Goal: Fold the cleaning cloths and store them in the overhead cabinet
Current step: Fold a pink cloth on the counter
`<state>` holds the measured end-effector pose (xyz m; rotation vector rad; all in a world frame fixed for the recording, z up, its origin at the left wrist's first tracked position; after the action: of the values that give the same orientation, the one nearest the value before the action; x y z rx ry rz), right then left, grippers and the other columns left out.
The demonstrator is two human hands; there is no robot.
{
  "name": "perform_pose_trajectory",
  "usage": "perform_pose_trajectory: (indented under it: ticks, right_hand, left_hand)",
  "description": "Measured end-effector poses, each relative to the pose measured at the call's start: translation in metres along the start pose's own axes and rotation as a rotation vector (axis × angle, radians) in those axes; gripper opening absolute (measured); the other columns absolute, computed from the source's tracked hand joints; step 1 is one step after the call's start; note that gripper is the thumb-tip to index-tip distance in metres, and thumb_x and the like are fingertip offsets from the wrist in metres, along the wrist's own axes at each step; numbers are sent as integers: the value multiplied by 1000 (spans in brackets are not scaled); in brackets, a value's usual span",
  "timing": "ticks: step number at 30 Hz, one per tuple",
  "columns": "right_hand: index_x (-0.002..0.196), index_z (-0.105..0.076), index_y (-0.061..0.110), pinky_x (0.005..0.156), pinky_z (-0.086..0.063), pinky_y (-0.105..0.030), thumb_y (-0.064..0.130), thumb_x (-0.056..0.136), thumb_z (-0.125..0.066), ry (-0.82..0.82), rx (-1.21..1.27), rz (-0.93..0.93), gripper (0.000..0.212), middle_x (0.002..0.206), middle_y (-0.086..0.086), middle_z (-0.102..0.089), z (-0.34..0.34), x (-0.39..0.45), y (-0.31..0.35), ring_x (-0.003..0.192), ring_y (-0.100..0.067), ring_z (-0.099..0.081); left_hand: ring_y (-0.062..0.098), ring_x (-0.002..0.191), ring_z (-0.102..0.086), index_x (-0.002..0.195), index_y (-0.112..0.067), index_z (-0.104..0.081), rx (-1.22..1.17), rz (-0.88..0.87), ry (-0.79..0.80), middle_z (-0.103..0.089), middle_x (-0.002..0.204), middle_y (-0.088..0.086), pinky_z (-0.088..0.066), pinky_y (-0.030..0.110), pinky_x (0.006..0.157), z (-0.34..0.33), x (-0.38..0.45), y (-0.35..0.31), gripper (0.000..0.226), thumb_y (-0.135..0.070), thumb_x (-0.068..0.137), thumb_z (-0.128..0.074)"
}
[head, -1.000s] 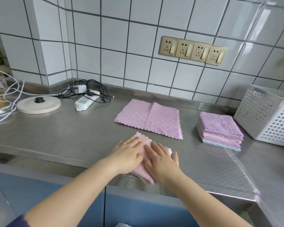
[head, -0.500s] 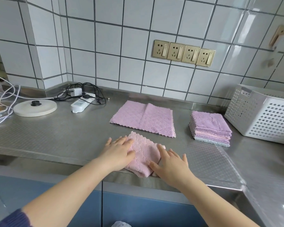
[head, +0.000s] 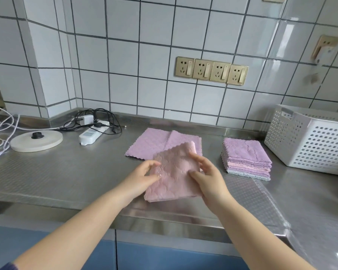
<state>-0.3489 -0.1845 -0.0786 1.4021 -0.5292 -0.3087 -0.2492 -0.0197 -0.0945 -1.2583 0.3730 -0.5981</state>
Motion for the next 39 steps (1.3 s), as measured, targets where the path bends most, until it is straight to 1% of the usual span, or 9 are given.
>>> perform_pose_trajectory:
  ticks: [4,9,13,21,28,31,33,36,39]
  right_hand:
    - [94,-72,34,82,-46,-38,-5,89,-47,-20,159,-39,46,104,2,-70,48,16,1,88,-18,-59]
    - [104,-66,41,58,-52,-26,5,92,-49,-38,-31,-60,42,121,11,-62,103,36,-10,98,-11,-56]
    - [111,-62,42,94,-47,-29,11,92,-52,-177,-236,-54,37,124,13,-57,151,63,-4,111,-9,-54]
    - [114,-66,22,45,-51,-15,8,93,-54,-293,-317,-91,27,114,-2,-61,225,129,25,66,-11,-61]
    - [123,-61,23,61,-60,-26,19,95,-53,-246,-501,-226,30,112,3,-53,247,157,3,48,-13,-61]
    - [124,-61,21,46,-47,-10,19,95,-53,-264,-516,-205,31,116,1,-57,249,162,-9,57,-6,-55]
    - [123,-62,23,59,-42,-10,22,94,-54,-266,-599,-174,30,123,0,-60,249,166,-15,73,-5,-53]
    - [121,-64,24,74,-37,-17,25,93,-55,-233,-701,-166,30,118,2,-64,250,168,-16,89,-9,-53]
    - [124,-61,23,72,-44,-17,28,92,-52,-227,-971,-91,33,107,1,-62,254,174,-9,95,-17,-55]
  left_hand:
    - [12,95,-53,106,-21,-59,-263,23,167,-59,117,2,-40,22,78,-26,16,-21,29,2,91,-51]
    - [-9,107,-44,122,-33,-54,-23,-77,154,-48,133,-10,-37,14,87,-66,53,-45,41,-9,89,-58]
    - [-1,120,-33,136,-27,-45,154,-147,189,-41,143,-11,-27,17,95,-107,96,-71,48,-12,91,-55]
    - [13,132,-39,137,-23,-45,284,-203,185,-42,145,-3,-32,25,107,-172,184,-115,49,-14,90,-55]
    - [15,134,-37,140,-15,-41,350,-161,253,-39,148,1,-27,16,100,-203,215,-107,49,-12,93,-52]
    - [10,112,-53,142,-14,-39,350,-143,262,-37,149,3,-34,3,83,-209,220,-97,50,-8,93,-49]
    - [5,99,-56,142,-13,-38,335,-132,275,-36,149,2,-33,-2,73,-210,222,-91,50,-7,93,-47]
    - [14,130,-41,139,-15,-43,360,-126,259,-36,148,3,-26,12,93,-209,226,-88,49,-11,91,-49]
    - [18,129,-38,134,-21,-48,504,-219,83,-36,143,2,-26,21,102,-205,234,-90,46,-21,88,-50]
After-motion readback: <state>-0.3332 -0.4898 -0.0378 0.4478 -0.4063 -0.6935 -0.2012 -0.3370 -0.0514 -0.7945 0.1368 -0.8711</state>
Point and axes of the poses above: each hand's wrist, its own x-axis towards the middle knuckle, its own z-axis out of the back of the hand, y = z × x, the point moved 1 cm from there along x, towards the middle knuckle
